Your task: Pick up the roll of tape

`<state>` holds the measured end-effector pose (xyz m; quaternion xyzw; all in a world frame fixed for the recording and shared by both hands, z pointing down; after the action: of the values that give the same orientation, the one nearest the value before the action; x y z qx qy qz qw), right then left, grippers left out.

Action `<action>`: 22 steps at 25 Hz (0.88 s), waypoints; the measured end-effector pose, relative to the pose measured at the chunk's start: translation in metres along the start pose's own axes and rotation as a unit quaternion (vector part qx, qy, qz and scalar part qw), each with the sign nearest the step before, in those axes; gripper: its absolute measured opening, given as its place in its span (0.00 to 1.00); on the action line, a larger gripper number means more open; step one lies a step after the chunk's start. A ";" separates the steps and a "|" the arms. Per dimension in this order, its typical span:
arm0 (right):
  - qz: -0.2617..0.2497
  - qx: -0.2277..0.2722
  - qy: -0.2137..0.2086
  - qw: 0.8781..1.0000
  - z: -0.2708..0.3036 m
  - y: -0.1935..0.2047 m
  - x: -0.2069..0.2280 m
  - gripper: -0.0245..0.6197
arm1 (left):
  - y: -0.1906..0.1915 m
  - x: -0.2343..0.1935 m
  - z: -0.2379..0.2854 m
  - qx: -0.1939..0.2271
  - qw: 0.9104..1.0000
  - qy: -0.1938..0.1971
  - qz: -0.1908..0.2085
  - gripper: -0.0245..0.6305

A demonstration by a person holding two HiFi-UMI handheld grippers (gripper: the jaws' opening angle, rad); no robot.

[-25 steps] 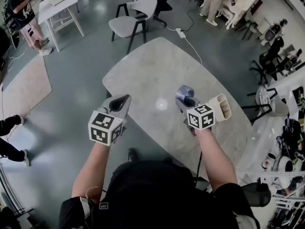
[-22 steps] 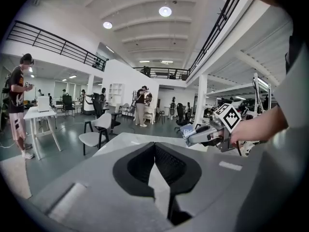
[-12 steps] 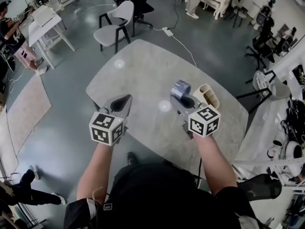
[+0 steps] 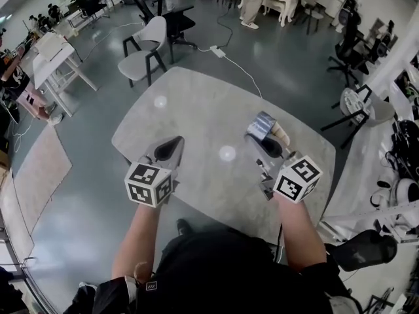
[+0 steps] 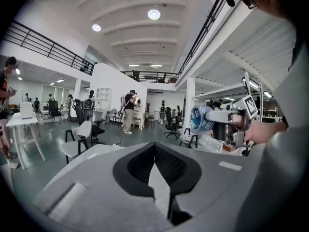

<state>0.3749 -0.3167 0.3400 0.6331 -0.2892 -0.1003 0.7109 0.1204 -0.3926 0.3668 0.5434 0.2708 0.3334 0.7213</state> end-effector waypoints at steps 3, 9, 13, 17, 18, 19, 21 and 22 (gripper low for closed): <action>-0.004 0.025 0.005 1.000 -0.022 -0.011 -0.003 0.11 | -0.009 0.007 0.001 0.007 1.000 0.007 0.006 0.05; -0.018 0.056 0.019 0.998 -0.046 -0.017 -0.007 0.11 | -0.022 0.012 -0.001 0.023 0.999 0.015 0.017 0.05; -0.021 0.059 0.030 0.998 -0.049 -0.012 -0.009 0.11 | -0.023 0.007 -0.005 0.026 0.999 0.013 0.017 0.05; -0.012 0.062 0.039 0.997 -0.047 -0.006 -0.010 0.11 | -0.024 0.000 -0.013 0.028 0.999 0.005 0.015 0.05; -0.009 0.062 0.040 0.997 -0.047 -0.005 -0.009 0.11 | -0.024 -0.001 -0.014 0.028 0.999 0.003 0.014 0.05; -0.006 0.062 0.039 0.997 -0.046 -0.004 -0.009 0.11 | -0.024 -0.002 -0.015 0.029 0.999 0.001 0.014 0.05; -0.004 0.059 0.036 0.998 -0.045 -0.003 -0.008 0.11 | -0.025 -0.003 -0.016 0.028 1.000 -0.002 0.012 0.05; -0.005 0.057 0.035 0.998 -0.045 -0.003 -0.009 0.11 | -0.025 -0.004 -0.017 0.027 1.000 -0.004 0.011 0.05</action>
<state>0.3928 -0.2751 0.3328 0.6774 -0.2658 -0.0649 0.6829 0.1097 -0.3900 0.3380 0.5673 0.2708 0.3321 0.7033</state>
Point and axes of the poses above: the fingertips, and each gripper's own axes: z forward along the fingers, x to its right, y out of its underside, the point moved 7 cm from there along -z, backward along the fingers, and after that the axes turned 3 degrees about z, right-handed, at the moved point
